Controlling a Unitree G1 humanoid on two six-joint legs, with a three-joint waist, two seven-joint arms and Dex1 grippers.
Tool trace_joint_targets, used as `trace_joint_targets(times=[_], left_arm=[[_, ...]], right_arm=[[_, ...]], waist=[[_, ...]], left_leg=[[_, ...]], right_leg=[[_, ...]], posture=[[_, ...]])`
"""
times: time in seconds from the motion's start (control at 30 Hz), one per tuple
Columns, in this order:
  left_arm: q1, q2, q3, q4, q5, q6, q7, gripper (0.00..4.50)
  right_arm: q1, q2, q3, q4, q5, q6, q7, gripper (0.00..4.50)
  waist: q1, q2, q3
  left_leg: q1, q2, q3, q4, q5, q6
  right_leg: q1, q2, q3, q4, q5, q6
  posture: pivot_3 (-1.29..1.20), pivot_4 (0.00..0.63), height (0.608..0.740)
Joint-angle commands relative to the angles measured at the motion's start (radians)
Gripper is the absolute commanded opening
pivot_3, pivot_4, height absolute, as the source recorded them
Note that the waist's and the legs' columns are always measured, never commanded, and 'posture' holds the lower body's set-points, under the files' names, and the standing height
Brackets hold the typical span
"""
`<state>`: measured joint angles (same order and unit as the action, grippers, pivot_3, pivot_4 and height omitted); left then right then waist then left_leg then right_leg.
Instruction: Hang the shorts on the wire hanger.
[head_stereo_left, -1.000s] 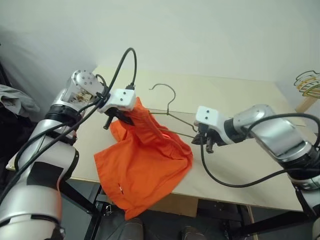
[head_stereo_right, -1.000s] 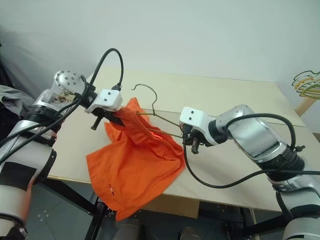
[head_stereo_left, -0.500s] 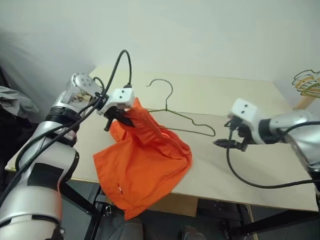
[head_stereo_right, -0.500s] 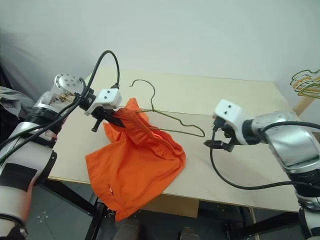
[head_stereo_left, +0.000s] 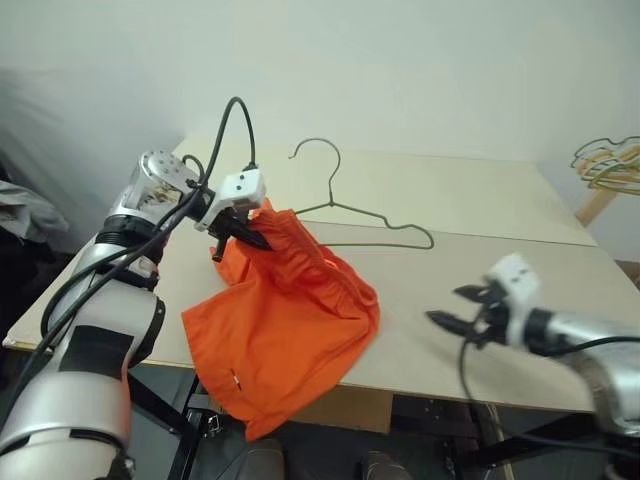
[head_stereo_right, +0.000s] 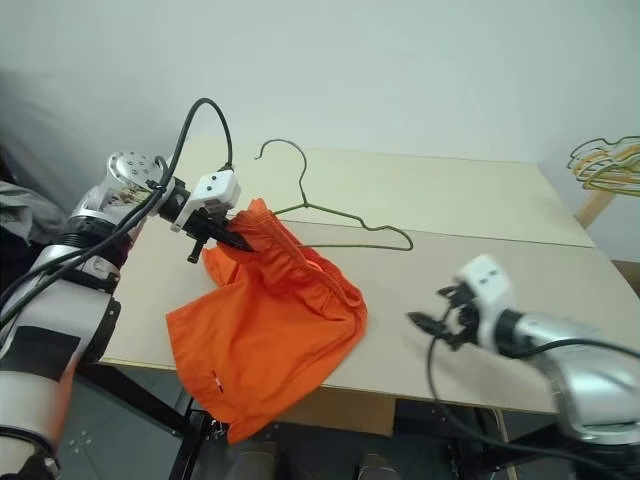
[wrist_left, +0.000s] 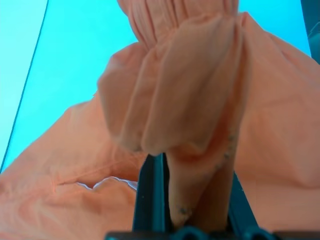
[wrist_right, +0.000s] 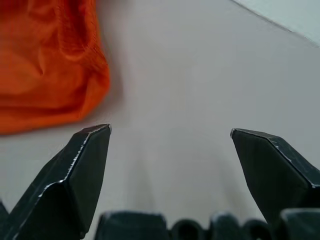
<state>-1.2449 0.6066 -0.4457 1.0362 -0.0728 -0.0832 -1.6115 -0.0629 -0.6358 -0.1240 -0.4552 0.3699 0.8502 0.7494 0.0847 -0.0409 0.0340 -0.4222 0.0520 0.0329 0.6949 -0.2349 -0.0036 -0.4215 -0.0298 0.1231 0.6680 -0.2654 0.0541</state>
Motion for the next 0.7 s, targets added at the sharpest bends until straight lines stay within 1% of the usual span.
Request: trace_joint_targets(times=[0.03, 0.13, 0.2, 0.3, 0.33, 0.43, 0.47, 0.6, 0.7], left_arm=[[-0.031, 0.001, 0.033, -0.015, 0.000, 0.006, -0.003, 0.00], [-0.028, 0.002, 0.033, -0.021, -0.003, 0.010, -0.003, 0.00], [-0.025, 0.001, 0.036, -0.024, -0.002, 0.011, -0.003, 0.00], [-0.015, -0.002, 0.041, -0.033, -0.001, 0.014, -0.003, 0.00], [-0.010, -0.002, 0.040, -0.041, -0.005, 0.017, -0.003, 0.00], [-0.003, 0.000, 0.042, -0.054, -0.010, 0.024, -0.003, 0.00], [-0.002, 0.001, 0.043, -0.058, -0.010, 0.027, -0.003, 0.00], [0.007, 0.006, 0.045, -0.072, -0.014, 0.033, -0.003, 0.00], [0.011, 0.008, 0.047, -0.076, -0.014, 0.032, -0.003, 0.00]], right_arm=[[-0.042, 0.063, 0.081, -0.024, -0.028, -0.048, -0.076, 4.44], [-0.102, 0.149, 0.177, 0.055, -0.080, -0.064, -0.153, 4.44], [-0.131, 0.175, 0.209, 0.098, -0.108, -0.071, -0.183, 4.44], [-0.166, 0.208, 0.242, 0.146, -0.100, -0.072, -0.173, 4.44], [-0.169, 0.208, 0.261, 0.149, -0.096, -0.073, -0.157, 4.28], [-0.170, 0.212, 0.282, 0.158, -0.088, -0.066, -0.144, 3.55], [-0.169, 0.214, 0.278, 0.161, -0.086, -0.067, -0.144, 3.14], [-0.169, 0.236, 0.226, 0.174, -0.050, -0.053, -0.152, 1.77], [-0.165, 0.237, 0.196, 0.157, -0.014, -0.043, -0.141, 0.63]], waist=[[-0.010, 0.000, 0.000], [-0.025, 0.000, 0.000], [-0.025, 0.000, 0.000], [-0.022, 0.000, 0.000], [-0.020, 0.000, 0.000], [-0.018, 0.000, 0.000], [-0.018, 0.000, 0.000], [-0.018, 0.000, 0.000], [-0.018, 0.000, 0.000]], left_leg=[[0.000, 0.000, 0.000, 0.000, 0.000, 0.000], [-0.001, 0.000, 0.000, 0.000, 0.000, 0.000], [-0.001, 0.000, 0.000, 0.000, 0.000, 0.000], [-0.001, 0.000, 0.000, -0.001, 0.000, 0.000], [-0.001, 0.000, 0.000, -0.001, 0.000, 0.000], [-0.001, 0.000, 0.000, -0.001, 0.000, 0.000], [-0.001, 0.000, 0.000, -0.001, 0.000, 0.000], [-0.001, 0.000, 0.000, 0.000, 0.000, 0.000], [-0.001, 0.000, 0.000, -0.001, 0.000, 0.000]], right_leg=[[0.000, 0.000, 0.000, 0.000, 0.000, 0.000], [0.000, 0.000, 0.001, 0.000, 0.002, -0.003], [0.000, 0.000, 0.000, -0.001, 0.002, -0.003], [-0.001, 0.000, 0.000, -0.001, 0.002, -0.003], [-0.001, 0.000, 0.000, -0.001, 0.002, -0.003], [0.000, 0.000, 0.000, -0.001, 0.002, -0.003], [0.000, 0.000, 0.000, -0.001, 0.002, -0.003], [0.000, 0.000, 0.000, -0.001, 0.002, -0.003], [0.000, 0.000, 0.000, -0.001, 0.002, -0.003]], posture=[[0.15, 0.000, 0.740], [0.15, 0.000, 0.740], [0.15, 0.000, 0.740], [0.15, 0.000, 0.740], [0.16, 0.000, 0.740], [0.16, 0.000, 0.740], [0.17, 0.000, 0.740], [0.17, 0.000, 0.740], [0.16, 0.000, 0.740]])
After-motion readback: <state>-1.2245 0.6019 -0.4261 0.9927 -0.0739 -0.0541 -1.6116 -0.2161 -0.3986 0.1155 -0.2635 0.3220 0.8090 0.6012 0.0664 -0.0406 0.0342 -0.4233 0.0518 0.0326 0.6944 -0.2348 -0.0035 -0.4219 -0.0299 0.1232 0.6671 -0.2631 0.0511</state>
